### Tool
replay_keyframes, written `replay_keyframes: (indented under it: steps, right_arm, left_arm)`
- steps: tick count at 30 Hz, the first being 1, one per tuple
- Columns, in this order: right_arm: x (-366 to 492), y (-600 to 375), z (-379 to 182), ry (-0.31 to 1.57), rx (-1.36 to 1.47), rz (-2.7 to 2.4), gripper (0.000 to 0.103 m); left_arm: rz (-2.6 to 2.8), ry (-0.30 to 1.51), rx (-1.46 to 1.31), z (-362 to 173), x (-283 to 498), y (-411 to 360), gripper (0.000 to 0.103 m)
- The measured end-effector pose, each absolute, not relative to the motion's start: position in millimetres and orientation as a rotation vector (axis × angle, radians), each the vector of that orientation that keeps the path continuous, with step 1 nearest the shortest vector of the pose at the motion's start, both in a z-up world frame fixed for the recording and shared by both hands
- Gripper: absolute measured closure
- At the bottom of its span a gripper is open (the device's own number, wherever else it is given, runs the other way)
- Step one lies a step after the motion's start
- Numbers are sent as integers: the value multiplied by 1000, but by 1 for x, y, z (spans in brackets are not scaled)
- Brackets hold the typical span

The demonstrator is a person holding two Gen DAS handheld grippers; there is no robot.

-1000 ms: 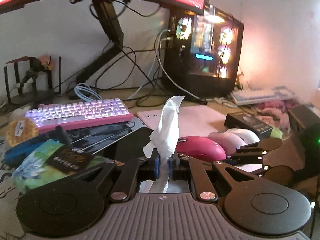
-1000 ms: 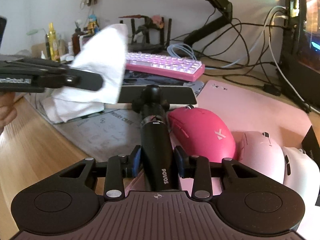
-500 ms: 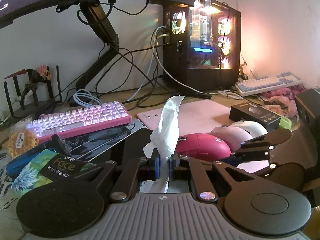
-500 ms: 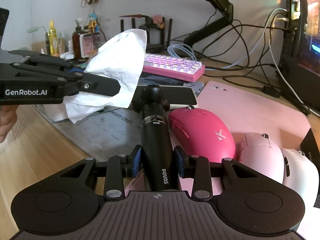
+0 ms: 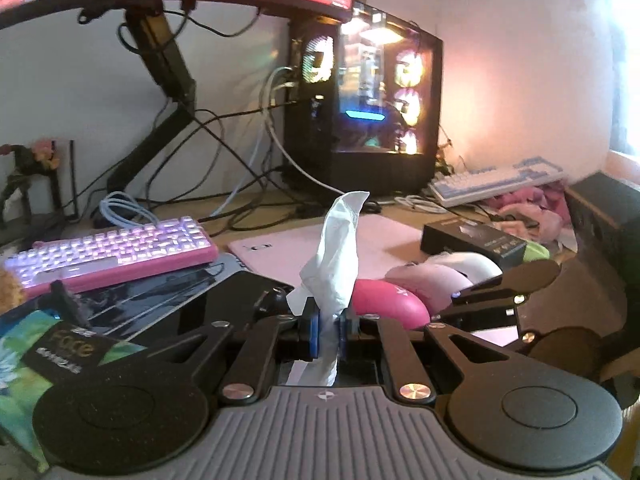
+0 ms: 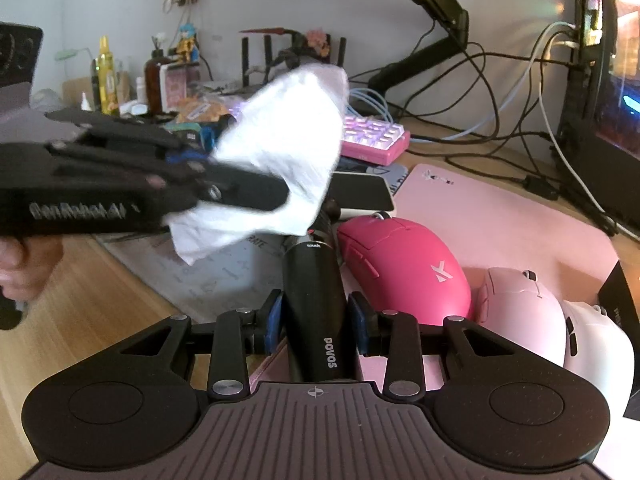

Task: Clean container
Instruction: 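Wipe the tissue in the left gripper over the black device held by the right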

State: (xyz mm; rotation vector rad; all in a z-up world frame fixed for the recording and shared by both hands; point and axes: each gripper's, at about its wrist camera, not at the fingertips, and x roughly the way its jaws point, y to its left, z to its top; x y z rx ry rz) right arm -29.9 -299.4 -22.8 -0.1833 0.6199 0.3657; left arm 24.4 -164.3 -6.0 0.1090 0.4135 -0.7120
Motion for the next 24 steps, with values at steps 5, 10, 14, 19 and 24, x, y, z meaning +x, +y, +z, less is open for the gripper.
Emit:
replay_keyframes:
  steps: [5,10,14,19,24]
  right_arm:
    - [-31,-296,-23,613,-207,357,64]
    - [-30,-298,-22,616,-197,361,64]
    - [-31,-297,-22,615,-200,360,64]
    - [-31,-299,-22,619,-180,366,64]
    - [-33,-297,-23,622,-167,371,64]
  left_arm:
    - [-808,403,122,-13,20,-173,90]
    - [-892,402,116,-13,22,-178,90]
    - [-884,453,136,-17,30,-184,91]
    - [-837,452,142,-18,34,-179,91]
    - [-810,462,105,-18,39,-171,91]
